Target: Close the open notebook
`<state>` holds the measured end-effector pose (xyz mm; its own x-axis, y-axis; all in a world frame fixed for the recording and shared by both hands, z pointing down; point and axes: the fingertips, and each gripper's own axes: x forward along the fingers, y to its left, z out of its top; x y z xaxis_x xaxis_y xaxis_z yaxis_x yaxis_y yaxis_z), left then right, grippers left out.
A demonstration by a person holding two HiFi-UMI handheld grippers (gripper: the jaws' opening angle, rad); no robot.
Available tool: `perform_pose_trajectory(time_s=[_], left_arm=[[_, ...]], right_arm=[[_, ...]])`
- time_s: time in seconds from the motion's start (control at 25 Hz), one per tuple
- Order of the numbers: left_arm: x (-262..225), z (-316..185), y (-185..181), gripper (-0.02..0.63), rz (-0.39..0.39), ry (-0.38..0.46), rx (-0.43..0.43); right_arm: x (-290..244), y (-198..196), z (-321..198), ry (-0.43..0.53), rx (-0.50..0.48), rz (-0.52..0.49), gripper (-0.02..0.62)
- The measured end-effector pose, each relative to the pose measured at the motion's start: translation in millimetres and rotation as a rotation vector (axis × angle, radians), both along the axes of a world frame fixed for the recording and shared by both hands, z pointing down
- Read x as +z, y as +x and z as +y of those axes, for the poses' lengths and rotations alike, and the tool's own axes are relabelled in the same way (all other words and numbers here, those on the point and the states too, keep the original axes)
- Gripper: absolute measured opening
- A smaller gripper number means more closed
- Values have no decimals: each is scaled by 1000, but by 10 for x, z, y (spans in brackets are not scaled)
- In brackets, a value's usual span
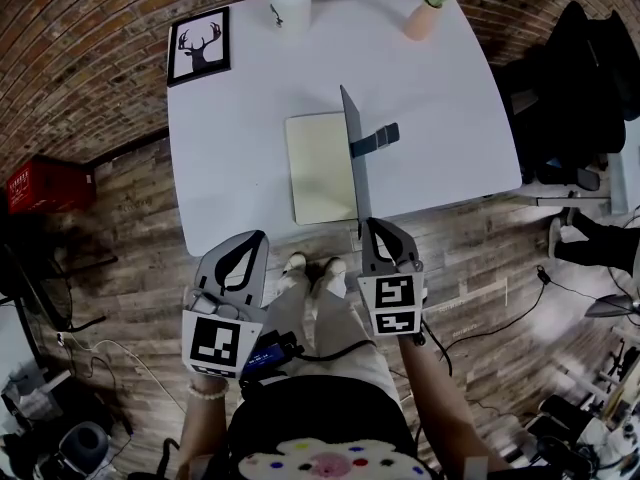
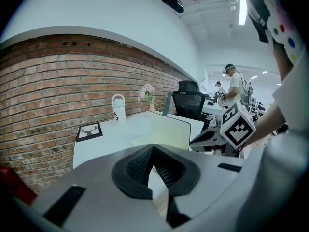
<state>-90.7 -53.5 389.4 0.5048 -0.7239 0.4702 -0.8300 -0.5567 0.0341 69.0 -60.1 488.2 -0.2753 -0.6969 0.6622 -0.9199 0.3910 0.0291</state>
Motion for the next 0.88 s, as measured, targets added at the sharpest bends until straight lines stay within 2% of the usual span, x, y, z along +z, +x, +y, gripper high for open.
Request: perform_pose_trajectory(time_s=[0.88], left_arm=[[26,-12,-33,15,-8,-3,-8]], right_arm=[[144,-162,61,-27,-57,50,34]])
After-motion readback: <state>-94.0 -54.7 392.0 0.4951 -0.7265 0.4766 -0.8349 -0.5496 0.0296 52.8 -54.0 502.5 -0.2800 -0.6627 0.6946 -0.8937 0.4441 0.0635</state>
